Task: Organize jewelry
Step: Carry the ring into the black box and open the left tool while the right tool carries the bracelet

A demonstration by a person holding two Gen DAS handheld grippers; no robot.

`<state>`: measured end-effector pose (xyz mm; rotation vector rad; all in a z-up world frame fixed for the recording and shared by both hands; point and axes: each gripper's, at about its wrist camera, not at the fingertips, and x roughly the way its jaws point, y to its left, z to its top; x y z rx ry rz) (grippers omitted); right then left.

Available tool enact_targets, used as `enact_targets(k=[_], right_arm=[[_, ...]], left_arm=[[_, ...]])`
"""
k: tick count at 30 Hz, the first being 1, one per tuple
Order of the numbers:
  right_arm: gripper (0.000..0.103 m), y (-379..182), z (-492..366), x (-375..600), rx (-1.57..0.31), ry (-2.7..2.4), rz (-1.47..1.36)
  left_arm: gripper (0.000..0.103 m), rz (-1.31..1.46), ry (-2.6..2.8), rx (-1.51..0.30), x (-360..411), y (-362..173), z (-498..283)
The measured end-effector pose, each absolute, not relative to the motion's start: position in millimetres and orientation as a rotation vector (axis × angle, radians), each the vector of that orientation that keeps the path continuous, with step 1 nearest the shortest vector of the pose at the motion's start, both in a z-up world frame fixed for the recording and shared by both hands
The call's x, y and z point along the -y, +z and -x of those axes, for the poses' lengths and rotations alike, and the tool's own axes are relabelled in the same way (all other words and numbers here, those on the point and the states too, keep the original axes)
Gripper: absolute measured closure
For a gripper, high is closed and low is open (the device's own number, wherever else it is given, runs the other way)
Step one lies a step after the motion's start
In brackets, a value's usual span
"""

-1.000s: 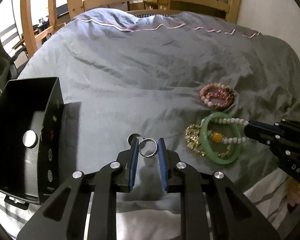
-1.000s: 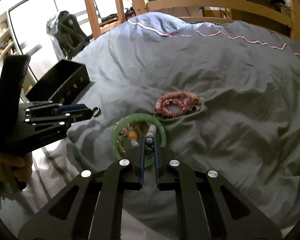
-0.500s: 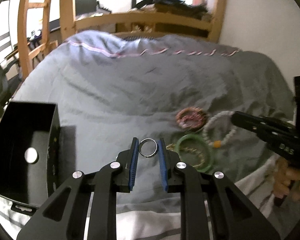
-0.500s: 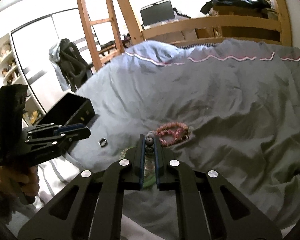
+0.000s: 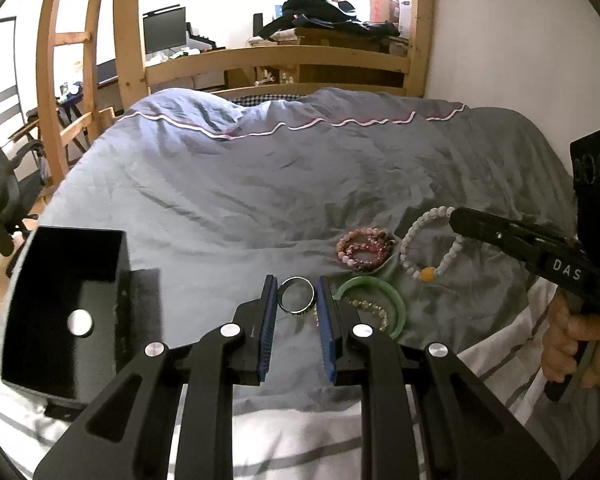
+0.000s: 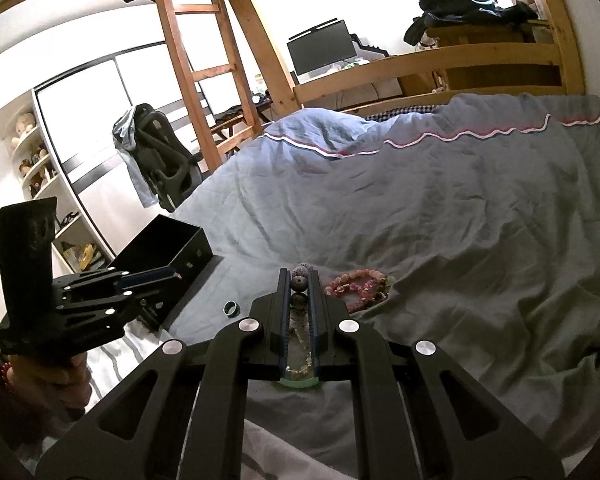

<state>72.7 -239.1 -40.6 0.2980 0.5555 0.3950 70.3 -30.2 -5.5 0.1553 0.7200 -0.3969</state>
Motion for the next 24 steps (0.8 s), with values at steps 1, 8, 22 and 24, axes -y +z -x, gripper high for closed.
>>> enact_targets(k=[1,8,22,24], right_arm=[[0.094,-39.1,-71.6,238.1,-0.554,0.396,-0.293],[0.094,-19.0,-56.3,222.4,-0.551,0.404,-0.242],[0.094,17.1,-41.9,167.5,-0.561,0.438,-0.178],[0.094,19.2,-42.8,158.7,-0.567,0.439,-0.162]], left_arm=[[0.084,-0.154,-0.394,-0.720,29.0,-3.8,-67.8],[0.084,-0.157,-0.348,-0.728,12.9,9.3,-49.5],[0.084,-0.126,-0.207,-0.686,-51.9,37.8,-37.4],[0.084,-0.116,-0.197,-0.696,-61.1,37.7,-39.4]])
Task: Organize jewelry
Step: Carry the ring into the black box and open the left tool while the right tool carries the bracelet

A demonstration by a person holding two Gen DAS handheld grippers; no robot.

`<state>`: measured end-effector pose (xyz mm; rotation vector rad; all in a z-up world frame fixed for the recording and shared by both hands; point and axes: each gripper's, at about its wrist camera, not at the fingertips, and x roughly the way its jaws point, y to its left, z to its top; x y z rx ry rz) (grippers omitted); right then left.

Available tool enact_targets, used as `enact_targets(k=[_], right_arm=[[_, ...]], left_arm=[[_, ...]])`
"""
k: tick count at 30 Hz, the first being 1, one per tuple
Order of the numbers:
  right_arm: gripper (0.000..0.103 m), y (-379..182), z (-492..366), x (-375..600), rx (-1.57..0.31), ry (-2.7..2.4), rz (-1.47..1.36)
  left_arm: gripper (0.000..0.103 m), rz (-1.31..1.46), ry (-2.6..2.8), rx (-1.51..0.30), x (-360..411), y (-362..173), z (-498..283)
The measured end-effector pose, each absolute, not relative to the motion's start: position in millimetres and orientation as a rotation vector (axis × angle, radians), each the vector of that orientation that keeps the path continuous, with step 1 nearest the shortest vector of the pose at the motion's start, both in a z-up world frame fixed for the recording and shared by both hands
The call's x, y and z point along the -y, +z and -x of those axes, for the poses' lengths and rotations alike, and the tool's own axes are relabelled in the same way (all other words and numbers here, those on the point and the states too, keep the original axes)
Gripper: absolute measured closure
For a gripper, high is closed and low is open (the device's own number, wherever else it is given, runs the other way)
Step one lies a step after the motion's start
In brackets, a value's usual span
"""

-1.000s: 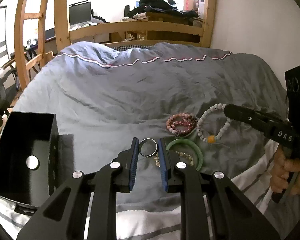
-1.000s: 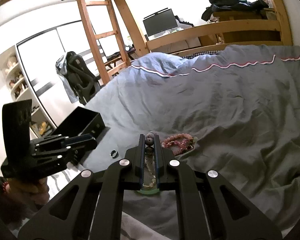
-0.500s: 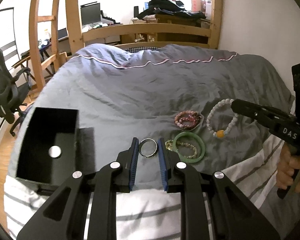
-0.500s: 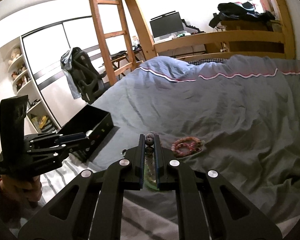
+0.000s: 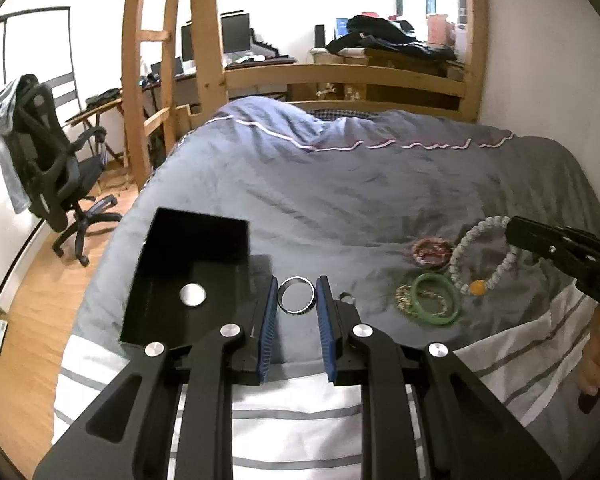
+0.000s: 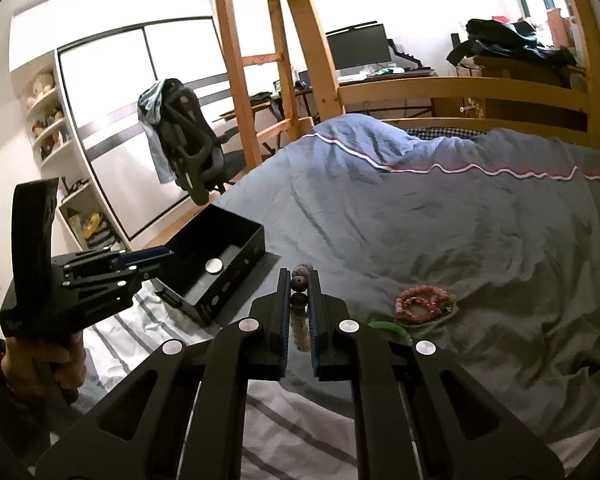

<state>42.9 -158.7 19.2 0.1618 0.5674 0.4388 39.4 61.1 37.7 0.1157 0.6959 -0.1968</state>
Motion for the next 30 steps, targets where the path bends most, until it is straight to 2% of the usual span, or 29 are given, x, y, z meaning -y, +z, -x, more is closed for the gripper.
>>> enact_targets(k=[18,30], right_arm=[[0.094,49.6,-70.3,89.6,-0.559,0.511,-0.097],[0.094,50.2,-106.5,35.6,-0.584,0.568,-0.053]], left_arm=[[0.084,0.010,-0.113,-0.712,-131.2,33.2,-62.1],[0.084,0.031,-0.089,-0.727,-139.7,20.7,-89.4]])
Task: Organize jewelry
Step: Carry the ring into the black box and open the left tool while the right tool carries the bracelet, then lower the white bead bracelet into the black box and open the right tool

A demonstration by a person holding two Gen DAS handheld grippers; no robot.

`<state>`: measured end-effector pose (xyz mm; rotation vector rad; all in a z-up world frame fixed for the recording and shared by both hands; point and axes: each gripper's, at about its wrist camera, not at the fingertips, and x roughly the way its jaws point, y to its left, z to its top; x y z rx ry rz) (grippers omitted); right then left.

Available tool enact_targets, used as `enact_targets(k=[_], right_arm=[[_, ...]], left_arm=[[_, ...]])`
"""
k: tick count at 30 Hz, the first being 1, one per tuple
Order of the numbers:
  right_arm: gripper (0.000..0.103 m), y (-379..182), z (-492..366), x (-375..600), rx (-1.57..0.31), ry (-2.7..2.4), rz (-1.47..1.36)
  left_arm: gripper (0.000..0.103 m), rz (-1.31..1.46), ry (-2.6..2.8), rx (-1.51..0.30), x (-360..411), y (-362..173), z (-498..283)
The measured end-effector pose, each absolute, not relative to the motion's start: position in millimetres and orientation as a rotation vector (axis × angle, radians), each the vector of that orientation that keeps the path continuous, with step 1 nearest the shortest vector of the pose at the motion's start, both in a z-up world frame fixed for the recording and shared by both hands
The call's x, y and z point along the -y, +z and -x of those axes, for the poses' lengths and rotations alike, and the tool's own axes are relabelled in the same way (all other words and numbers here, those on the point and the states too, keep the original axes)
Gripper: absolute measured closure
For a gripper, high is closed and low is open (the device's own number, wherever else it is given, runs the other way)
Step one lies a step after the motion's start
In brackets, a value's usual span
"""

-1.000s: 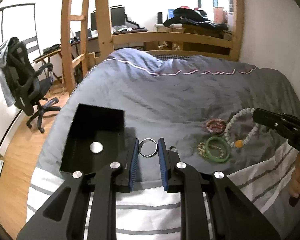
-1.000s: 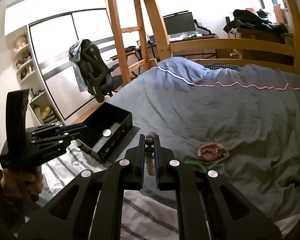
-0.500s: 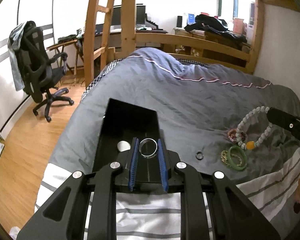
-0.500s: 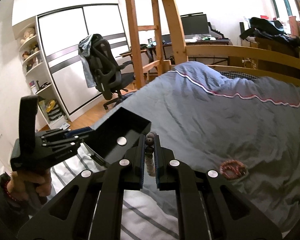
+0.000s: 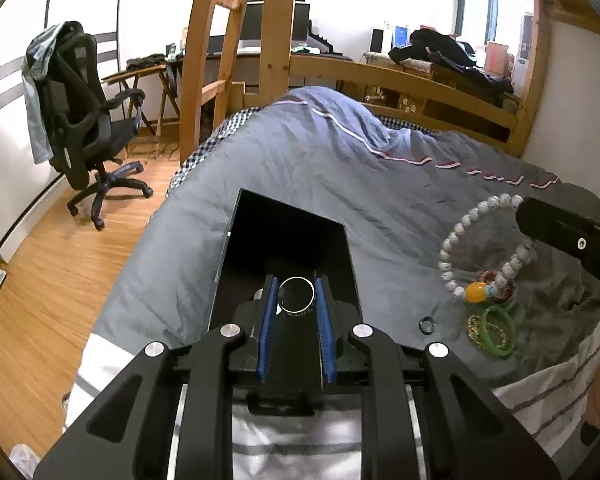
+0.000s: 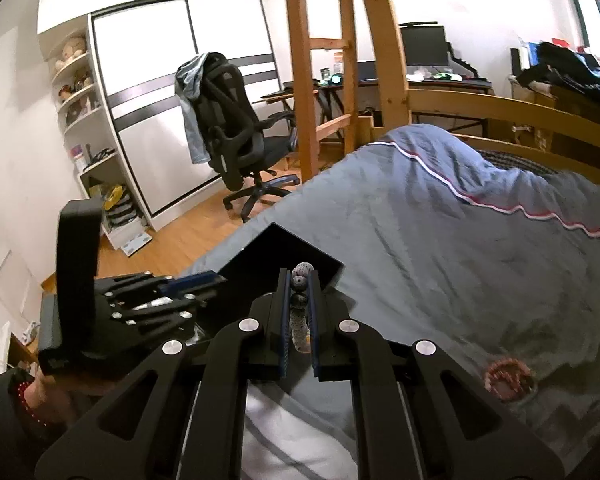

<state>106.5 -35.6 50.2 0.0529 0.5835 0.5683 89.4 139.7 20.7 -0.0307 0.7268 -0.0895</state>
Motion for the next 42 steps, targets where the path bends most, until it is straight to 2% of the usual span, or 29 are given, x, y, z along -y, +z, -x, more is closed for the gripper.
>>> enact_targets(k=[13,32,35,37,38,39,40,41,42], right_arm=[[0.094,41.4,-136.8,-8.4,-0.607,0.620,-0.048],[0.094,9.6,-165.7,-36.9,-0.721,0.646,-0.040],[0.094,5.7,-167.7,-34.8,-0.739,0.645,-0.059],[0.092,4.9,-169.2,-33.1,-0.748,0.638,-0.069],[0.088,5.3,-170.5,-31.8,-0.752,0.638,-0.078],[0.082,6.5,-171.4,-30.4,-0.752,0.633,-0.084],[0.062,8.3,-171.8,-28.4,-0.748,0.628,-0.091],[0.039,11.3,-172.2,-24.0,-0.740,0.626,-0.108],[0.032,14.3,-171.9,-18.9,-0.728,0.621,-0.125]], left_arm=[[0.084,0.108,-0.099,-0.784,-157.2,2.4,-103.0],[0.083,0.033,-0.007,-0.830,-156.4,-8.1,-110.7],[0.074,0.037,-0.012,-0.829,-155.7,-8.0,-110.2],[0.062,0.040,-0.021,-0.827,-154.2,-7.0,-109.6],[0.059,0.038,-0.029,-0.821,-152.7,-5.9,-108.5],[0.050,0.037,-0.035,-0.814,-151.9,-5.2,-107.7],[0.033,0.034,-0.034,-0.797,-150.6,-2.3,-105.5],[0.030,0.033,-0.046,-0.775,-149.7,0.5,-102.7],[0.024,0.032,-0.050,-0.754,-148.5,3.7,-100.2]])
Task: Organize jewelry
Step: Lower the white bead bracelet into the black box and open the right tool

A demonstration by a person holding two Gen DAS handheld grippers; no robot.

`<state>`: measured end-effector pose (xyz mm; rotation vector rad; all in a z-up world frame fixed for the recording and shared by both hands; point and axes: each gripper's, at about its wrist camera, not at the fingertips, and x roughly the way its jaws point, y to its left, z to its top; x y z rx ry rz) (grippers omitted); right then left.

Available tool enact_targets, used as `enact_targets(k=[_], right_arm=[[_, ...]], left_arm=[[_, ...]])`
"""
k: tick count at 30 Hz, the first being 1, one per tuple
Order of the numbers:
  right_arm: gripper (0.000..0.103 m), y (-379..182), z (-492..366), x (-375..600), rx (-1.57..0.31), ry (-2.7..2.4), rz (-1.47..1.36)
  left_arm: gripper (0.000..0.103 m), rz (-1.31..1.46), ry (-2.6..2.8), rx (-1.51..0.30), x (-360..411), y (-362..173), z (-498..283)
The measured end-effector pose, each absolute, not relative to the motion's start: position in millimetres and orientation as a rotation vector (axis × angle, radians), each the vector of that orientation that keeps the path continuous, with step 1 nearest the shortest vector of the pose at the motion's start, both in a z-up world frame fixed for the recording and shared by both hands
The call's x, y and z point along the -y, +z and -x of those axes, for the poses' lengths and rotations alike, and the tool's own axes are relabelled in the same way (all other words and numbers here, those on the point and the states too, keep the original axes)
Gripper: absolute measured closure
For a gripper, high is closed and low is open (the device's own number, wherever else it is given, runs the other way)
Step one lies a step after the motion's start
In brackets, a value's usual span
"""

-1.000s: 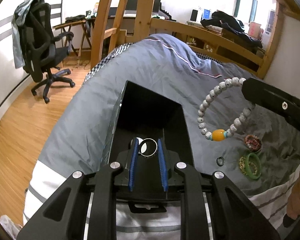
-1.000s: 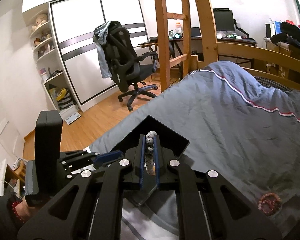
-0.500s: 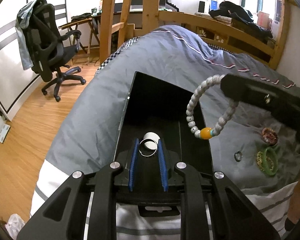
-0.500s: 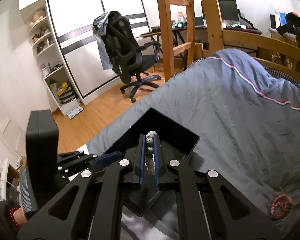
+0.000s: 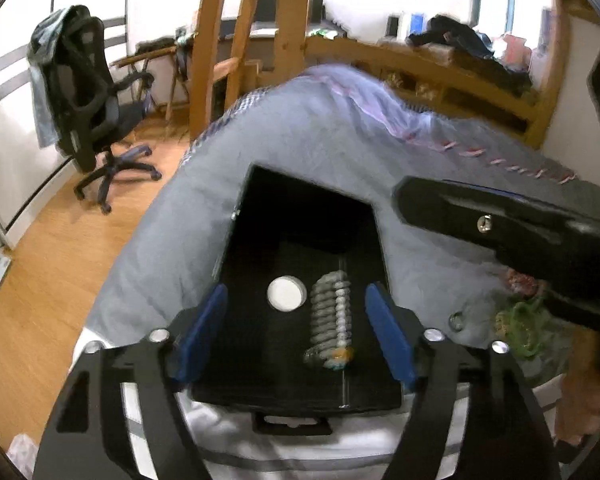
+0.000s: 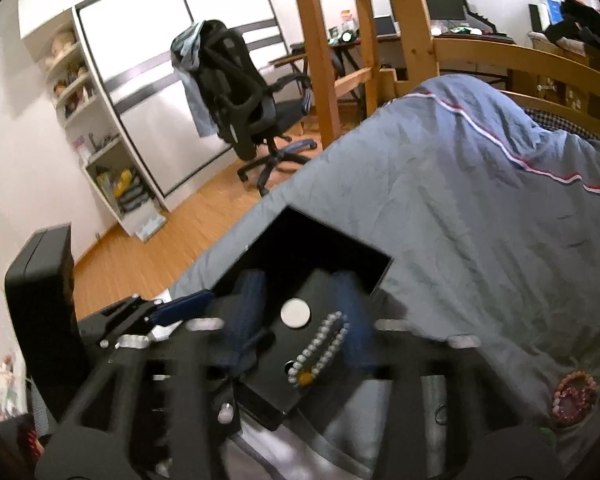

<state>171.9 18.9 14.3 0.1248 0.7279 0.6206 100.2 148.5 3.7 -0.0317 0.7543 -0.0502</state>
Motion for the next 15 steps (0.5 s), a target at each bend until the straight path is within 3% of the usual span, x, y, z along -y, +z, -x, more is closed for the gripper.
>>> enact_targets(k=[1,2,5,15], right_arm=[[0.028,18.5,-170.9,-13.5,-0.707,0.601,-0.133],[0.025,23.8,-169.1,-6.3,-0.684,0.577,-0.135],[0.011,38.4,-162.9,19.1,-0.640,0.502,-0.119],[0.004,57.8,-117.1,133.7,-0.633,0.320,-0.042]], left_arm=[[0.010,0.026,-0.032,-0.727,-147.7,7.8,-97.0],[0.007,0.023,-0.012,-0.701,-148.6,10.8,-94.1],[0.007,0.062,-0.025,-0.652,-152.2,17.6,-87.5],[0.006,-0.086,-0.153,-0.639,-83.5,27.6,-68.7]])
